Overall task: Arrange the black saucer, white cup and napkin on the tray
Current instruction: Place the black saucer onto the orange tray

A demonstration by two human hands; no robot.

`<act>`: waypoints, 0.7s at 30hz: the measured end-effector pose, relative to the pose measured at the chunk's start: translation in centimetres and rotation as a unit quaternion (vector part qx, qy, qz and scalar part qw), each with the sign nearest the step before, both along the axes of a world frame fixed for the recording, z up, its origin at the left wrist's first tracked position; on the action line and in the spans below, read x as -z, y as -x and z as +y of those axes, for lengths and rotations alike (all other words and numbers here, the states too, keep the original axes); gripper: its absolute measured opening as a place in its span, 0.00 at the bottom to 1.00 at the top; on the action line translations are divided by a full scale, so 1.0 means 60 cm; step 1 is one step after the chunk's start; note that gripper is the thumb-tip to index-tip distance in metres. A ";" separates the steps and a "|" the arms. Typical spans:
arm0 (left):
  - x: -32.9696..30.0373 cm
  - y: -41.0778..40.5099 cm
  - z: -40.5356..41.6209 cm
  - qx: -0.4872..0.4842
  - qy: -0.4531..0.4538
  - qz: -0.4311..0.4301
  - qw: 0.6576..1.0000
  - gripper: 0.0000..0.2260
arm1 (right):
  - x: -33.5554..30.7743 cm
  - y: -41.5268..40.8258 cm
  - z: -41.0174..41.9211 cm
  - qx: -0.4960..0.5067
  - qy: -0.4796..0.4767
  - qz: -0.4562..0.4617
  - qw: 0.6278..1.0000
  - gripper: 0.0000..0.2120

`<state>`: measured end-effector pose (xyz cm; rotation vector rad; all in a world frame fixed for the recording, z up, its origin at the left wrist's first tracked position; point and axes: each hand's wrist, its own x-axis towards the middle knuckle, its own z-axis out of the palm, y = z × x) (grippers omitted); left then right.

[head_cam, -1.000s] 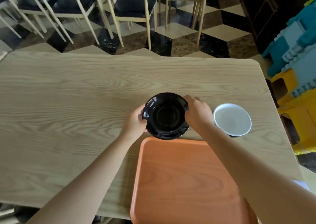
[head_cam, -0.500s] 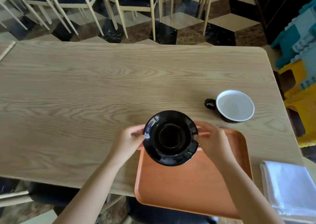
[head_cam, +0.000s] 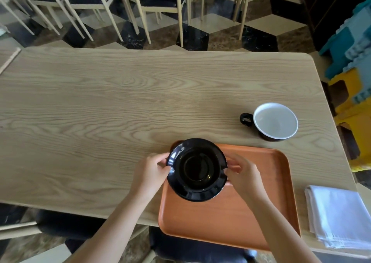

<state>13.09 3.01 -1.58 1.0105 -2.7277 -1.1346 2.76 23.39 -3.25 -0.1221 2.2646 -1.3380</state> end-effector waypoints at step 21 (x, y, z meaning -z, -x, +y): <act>-0.016 0.009 -0.045 -0.060 -0.267 -0.083 0.958 0.12 | -0.035 0.036 0.024 -0.093 0.022 -0.069 0.993 0.15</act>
